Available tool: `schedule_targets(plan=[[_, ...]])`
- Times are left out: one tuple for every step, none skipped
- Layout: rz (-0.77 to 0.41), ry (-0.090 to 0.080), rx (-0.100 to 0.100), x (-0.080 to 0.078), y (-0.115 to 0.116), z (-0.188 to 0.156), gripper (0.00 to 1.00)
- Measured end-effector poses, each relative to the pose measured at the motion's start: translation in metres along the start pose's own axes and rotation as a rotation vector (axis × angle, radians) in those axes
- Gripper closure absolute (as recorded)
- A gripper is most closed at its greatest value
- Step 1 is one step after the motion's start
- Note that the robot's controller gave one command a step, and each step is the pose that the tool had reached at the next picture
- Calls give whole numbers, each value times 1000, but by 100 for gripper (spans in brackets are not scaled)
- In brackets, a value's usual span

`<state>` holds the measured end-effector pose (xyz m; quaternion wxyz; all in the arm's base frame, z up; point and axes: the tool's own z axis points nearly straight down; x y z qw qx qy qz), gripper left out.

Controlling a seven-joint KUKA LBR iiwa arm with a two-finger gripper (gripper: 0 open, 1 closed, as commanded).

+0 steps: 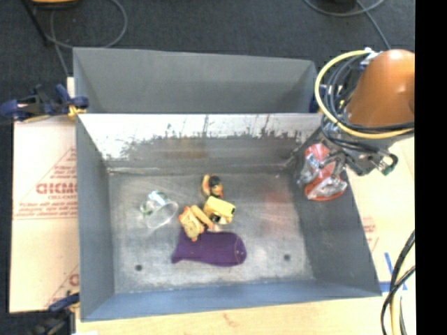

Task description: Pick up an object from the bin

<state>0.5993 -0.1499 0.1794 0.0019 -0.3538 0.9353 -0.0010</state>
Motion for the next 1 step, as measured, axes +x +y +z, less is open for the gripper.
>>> schedule_targets(plan=[[-32,-1,-2,-4,42,-52,100]])
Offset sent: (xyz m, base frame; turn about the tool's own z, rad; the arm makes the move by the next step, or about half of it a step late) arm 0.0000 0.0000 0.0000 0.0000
